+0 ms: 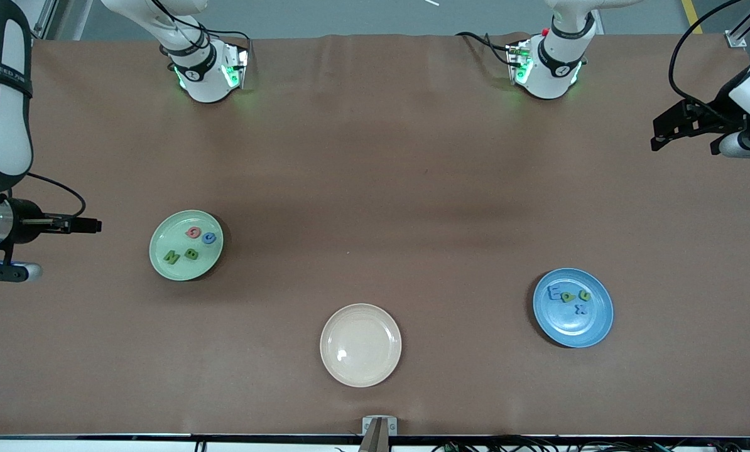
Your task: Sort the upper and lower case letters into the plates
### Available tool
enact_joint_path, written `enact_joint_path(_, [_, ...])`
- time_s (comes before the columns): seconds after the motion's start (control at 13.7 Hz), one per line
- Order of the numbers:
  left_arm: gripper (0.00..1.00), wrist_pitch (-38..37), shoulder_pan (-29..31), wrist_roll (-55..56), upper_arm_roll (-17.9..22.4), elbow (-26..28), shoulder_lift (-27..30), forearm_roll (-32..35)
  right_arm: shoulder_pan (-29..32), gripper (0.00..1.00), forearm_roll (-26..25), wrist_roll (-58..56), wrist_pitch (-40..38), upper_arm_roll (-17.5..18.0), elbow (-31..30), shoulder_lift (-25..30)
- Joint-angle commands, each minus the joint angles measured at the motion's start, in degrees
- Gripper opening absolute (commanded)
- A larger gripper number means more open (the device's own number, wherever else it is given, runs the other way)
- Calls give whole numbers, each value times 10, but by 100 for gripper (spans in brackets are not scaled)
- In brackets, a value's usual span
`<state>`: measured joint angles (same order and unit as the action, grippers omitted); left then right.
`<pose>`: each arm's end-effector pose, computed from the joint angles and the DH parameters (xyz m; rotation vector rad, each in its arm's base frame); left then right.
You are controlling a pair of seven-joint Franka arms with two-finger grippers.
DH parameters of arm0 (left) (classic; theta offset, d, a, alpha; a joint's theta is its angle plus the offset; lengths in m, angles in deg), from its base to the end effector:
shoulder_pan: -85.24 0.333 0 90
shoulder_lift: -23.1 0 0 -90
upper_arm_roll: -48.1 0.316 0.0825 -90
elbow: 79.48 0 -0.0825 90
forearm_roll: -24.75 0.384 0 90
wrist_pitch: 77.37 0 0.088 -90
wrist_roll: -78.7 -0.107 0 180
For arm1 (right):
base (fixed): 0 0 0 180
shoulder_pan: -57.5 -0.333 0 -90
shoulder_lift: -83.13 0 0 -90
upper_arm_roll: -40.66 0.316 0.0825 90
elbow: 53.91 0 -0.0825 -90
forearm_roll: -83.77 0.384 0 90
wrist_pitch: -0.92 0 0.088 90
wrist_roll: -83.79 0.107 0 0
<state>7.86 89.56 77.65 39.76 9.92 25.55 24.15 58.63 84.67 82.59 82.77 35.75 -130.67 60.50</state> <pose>0.5313 -0.0404 0.6452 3.1347 -0.1395 -0.0480 0.6391 -0.0565 0.4838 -3.1011 0.1290 0.4774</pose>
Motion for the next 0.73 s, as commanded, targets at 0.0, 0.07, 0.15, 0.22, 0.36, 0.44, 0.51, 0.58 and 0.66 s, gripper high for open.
enact_joint_path(0.0, [100, 6, -2, -4, 0, 10, 12, 10, 11, 100, -8, -4, -13, 7, 41, -12])
enact_joint_path(0.07, [100, 6, -2, -3, -1, 10, 12, 10, 10, 100, -8, -4, -14, 7, 46, -11])
enact_joint_path(0.15, [100, 6, -1, -2, -5, 10, 12, 10, 11, 100, -7, -5, -14, 6, 47, -9])
enact_joint_path(0.22, [100, 7, 0, 0, -6, 10, 13, 10, 10, 100, -7, -5, -12, 7, 47, -9])
enact_joint_path(0.36, [100, 13, 0, 0, -7, 11, 13, 10, 7, 100, -1, -2, -13, 10, 48, -9])
enact_joint_path(0.44, [100, 13, 0, 3, -7, 11, 14, 9, 5, 100, -3, -2, -13, 11, 48, -7])
enact_joint_path(0.51, [100, 13, -1, 10, -7, 12, 15, 8, 3, 100, -5, -5, -14, 10, 47, -7])
enact_joint_path(0.58, [100, 13, -1, 20, -9, 13, 16, 8, 5, 100, 0, -6, -13, 11, 47, -3])
enact_joint_path(0.66, [100, 13, 0, 23, -14, 13, 17, 8, 5, 100, 2, -6, -14, 11, 47, 1])
